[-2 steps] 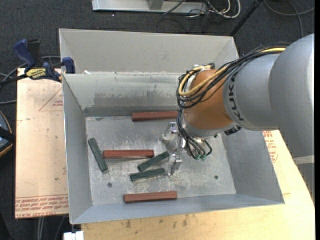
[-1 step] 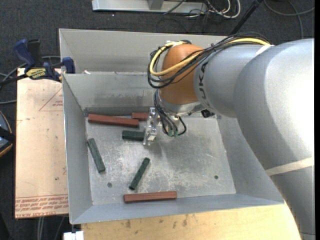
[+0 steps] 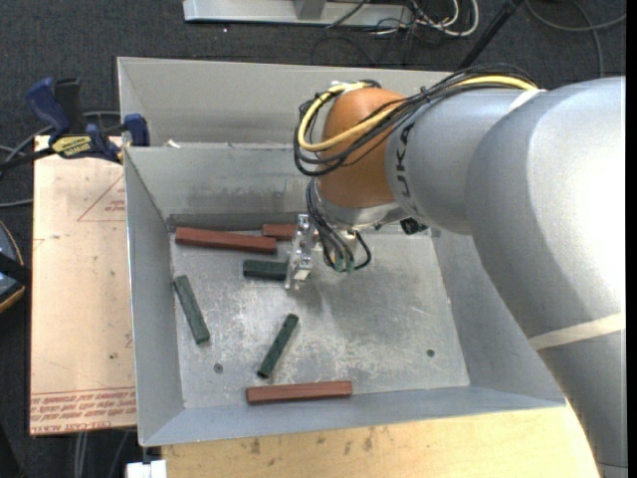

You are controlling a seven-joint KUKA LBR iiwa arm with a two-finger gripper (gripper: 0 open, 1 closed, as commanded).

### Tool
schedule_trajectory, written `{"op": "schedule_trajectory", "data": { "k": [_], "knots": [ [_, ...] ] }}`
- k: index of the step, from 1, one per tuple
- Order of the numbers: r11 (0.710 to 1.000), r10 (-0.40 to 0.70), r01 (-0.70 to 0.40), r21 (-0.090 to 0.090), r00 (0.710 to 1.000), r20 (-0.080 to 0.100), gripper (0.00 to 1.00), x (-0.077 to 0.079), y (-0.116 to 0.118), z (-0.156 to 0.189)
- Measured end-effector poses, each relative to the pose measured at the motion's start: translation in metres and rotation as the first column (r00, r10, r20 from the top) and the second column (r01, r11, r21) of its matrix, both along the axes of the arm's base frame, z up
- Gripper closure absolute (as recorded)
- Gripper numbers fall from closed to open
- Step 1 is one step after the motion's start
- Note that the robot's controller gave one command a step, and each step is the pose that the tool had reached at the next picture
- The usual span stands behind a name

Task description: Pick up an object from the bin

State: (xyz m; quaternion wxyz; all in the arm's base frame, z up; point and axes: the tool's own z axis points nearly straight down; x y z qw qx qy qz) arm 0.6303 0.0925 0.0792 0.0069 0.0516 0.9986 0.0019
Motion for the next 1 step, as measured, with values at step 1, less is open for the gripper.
{"op": "schedule_trajectory", "data": {
  "k": [1],
  "knots": [
    [1.0, -0.015, 0.015, -0.002, 1.0, -0.01, 1.0, 0.0168, -0.0027, 0.1262]
  ]
}}
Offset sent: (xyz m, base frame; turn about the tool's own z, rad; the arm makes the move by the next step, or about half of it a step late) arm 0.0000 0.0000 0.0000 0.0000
